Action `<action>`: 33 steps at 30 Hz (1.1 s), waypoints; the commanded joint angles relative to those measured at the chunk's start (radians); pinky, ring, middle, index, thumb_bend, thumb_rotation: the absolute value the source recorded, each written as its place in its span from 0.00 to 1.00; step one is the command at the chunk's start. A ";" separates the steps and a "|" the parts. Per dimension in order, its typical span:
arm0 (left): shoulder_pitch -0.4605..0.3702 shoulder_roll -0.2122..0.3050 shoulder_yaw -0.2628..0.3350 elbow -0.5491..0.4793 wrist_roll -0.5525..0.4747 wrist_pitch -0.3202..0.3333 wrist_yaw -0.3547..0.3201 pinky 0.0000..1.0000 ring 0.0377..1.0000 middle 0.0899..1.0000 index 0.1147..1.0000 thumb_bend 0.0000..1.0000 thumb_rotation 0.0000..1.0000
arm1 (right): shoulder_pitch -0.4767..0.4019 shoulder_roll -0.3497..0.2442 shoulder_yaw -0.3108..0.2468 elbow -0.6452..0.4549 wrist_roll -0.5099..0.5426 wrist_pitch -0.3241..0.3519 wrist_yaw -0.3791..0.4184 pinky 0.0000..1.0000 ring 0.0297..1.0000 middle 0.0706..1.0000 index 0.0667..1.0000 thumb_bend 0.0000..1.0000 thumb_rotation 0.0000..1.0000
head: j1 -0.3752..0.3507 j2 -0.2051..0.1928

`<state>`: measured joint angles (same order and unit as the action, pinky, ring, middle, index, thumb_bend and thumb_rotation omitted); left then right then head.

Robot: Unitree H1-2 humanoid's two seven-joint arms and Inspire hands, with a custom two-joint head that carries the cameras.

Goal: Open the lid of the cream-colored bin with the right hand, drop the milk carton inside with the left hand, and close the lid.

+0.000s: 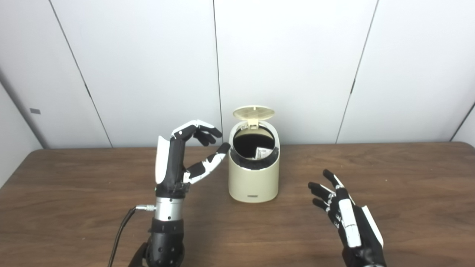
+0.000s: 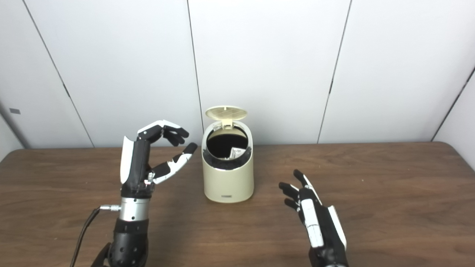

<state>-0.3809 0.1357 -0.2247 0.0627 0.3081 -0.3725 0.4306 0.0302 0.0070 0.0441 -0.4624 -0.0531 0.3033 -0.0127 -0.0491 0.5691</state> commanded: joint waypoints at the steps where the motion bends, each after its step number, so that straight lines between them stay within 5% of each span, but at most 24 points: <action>1: -0.001 -0.003 0.043 -0.045 -0.026 0.021 -0.038 0.37 0.45 0.46 0.43 0.51 0.00 | -0.060 -0.016 -0.010 -0.022 -0.005 -0.022 0.005 0.85 0.86 0.81 0.93 0.56 1.00 | 0.000 0.002; 5: 0.051 -0.016 0.100 -0.083 -0.060 0.108 -0.111 0.42 0.49 0.45 0.43 0.51 0.00 | -0.131 -0.057 -0.010 0.004 -0.042 -0.041 0.011 0.85 0.87 0.84 0.93 0.60 1.00 | -0.004 0.006; 9: 0.109 -0.020 0.133 -0.150 -0.119 0.220 -0.201 0.51 0.59 0.64 0.43 0.49 0.08 | -0.213 -0.081 -0.012 0.030 -0.057 -0.048 0.009 0.86 0.90 0.88 0.92 0.65 1.00 | -0.002 0.008; 10: 0.118 -0.021 0.139 -0.161 -0.130 0.236 -0.219 0.55 0.63 0.68 0.63 0.42 0.27 | -0.228 -0.084 -0.013 0.034 -0.056 -0.047 0.009 0.87 0.91 0.90 0.92 0.67 1.00 | -0.001 0.009; 13: 0.164 -0.034 0.154 -0.189 -0.176 0.285 -0.263 0.65 0.73 0.78 0.83 0.42 0.55 | -0.310 -0.116 0.010 0.058 -0.118 -0.062 0.016 0.88 0.94 0.95 0.92 0.63 1.00 | 0.001 0.009; 15: 0.195 -0.043 0.160 -0.201 -0.173 0.303 -0.276 0.68 0.76 0.82 0.87 0.43 0.62 | -0.363 -0.136 0.026 0.069 -0.144 -0.051 0.033 0.89 0.95 0.96 0.93 0.61 1.00 | 0.000 0.010; 23: 0.271 -0.113 0.203 -0.197 -0.219 0.284 -0.288 0.77 0.82 0.86 0.92 0.51 0.67 | -0.549 -0.217 0.098 0.192 -0.306 -0.030 0.065 0.74 0.90 0.95 0.87 0.57 1.00 | 0.001 0.013; 28: 0.294 -0.144 0.217 -0.171 -0.257 0.258 -0.300 0.79 0.83 0.88 0.93 0.49 0.67 | -0.637 -0.283 0.161 0.260 -0.451 -0.024 0.103 0.88 0.98 0.99 0.82 0.53 1.00 | 0.004 0.008; 33: 0.290 -0.145 0.216 -0.165 -0.242 0.272 -0.308 0.85 0.87 0.91 0.94 0.52 0.70 | -0.701 -0.297 0.180 0.318 -0.501 -0.021 0.134 0.85 1.00 1.00 0.81 0.54 0.97 | 0.016 0.004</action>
<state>-0.0748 -0.0066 -0.0098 -0.0876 0.0622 -0.0730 0.1298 -0.6133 -0.2871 0.2240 -0.1303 -0.5349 0.3047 0.1233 -0.0338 0.5737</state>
